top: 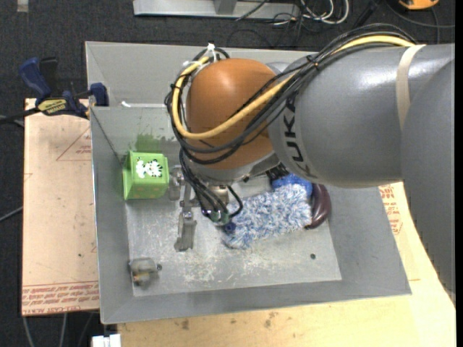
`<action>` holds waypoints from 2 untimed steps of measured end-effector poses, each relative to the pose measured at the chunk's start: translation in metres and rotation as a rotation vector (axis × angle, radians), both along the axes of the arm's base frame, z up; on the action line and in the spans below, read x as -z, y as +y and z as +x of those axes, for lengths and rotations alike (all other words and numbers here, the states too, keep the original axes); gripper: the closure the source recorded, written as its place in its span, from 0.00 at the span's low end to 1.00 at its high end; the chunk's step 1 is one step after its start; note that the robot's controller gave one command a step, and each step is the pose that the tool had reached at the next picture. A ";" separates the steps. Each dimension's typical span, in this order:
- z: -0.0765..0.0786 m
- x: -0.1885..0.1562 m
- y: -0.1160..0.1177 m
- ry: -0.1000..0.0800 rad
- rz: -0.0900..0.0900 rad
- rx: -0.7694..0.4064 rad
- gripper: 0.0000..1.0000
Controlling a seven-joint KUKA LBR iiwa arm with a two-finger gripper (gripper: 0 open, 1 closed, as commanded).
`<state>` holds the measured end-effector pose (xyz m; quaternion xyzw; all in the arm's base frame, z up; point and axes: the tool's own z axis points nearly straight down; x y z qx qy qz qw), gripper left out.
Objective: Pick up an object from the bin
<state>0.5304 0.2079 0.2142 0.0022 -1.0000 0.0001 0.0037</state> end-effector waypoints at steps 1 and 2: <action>0.002 -0.004 -0.001 -0.007 0.001 0.004 0.00; 0.010 -0.018 -0.026 -0.008 0.002 0.002 0.00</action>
Offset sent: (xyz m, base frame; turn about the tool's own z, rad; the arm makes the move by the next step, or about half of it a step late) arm 0.0141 -0.0400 0.0253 0.0028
